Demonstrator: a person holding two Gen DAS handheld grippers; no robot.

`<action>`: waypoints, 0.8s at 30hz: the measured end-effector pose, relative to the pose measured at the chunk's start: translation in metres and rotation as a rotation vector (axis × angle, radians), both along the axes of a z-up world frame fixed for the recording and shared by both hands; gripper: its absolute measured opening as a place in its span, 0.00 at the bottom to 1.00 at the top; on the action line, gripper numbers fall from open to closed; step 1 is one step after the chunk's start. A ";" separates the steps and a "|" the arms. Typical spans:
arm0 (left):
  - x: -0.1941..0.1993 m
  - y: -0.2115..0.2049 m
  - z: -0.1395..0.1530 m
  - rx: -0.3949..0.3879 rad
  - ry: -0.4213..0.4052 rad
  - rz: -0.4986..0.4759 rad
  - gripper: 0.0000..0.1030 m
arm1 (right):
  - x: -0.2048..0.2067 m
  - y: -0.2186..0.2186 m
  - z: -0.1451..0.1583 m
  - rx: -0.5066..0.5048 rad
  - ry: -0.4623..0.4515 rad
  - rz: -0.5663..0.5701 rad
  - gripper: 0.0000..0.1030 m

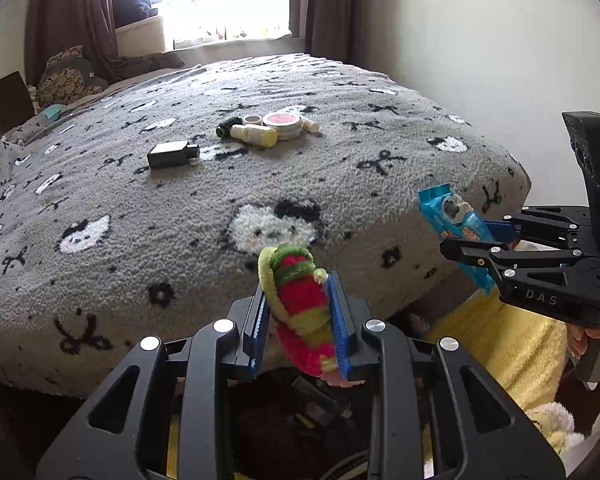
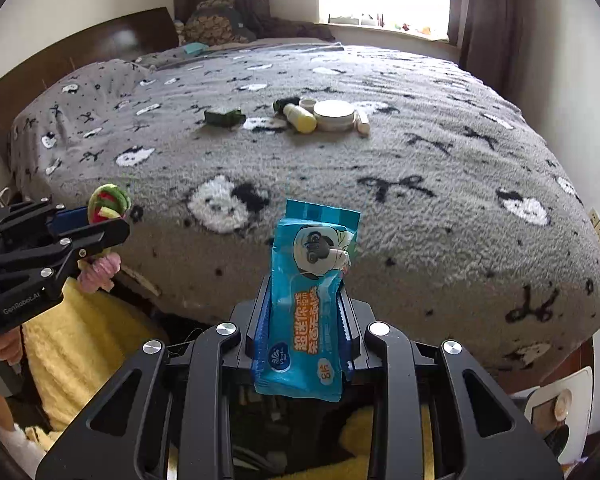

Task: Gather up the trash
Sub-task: 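Carry the toy and wipes pack down to the bin and release them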

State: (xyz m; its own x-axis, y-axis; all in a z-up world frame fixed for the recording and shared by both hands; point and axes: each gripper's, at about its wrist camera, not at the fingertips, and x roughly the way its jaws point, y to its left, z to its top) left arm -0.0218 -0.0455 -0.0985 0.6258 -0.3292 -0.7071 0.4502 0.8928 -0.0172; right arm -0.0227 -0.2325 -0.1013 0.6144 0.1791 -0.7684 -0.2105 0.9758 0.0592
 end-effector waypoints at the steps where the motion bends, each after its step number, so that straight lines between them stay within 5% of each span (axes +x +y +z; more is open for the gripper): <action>1: -0.004 0.000 -0.006 0.002 0.014 -0.004 0.25 | -0.003 0.001 -0.005 0.001 0.014 0.005 0.28; 24: -0.007 0.004 -0.156 0.068 0.420 -0.022 0.25 | -0.012 0.015 -0.127 0.063 0.355 0.016 0.29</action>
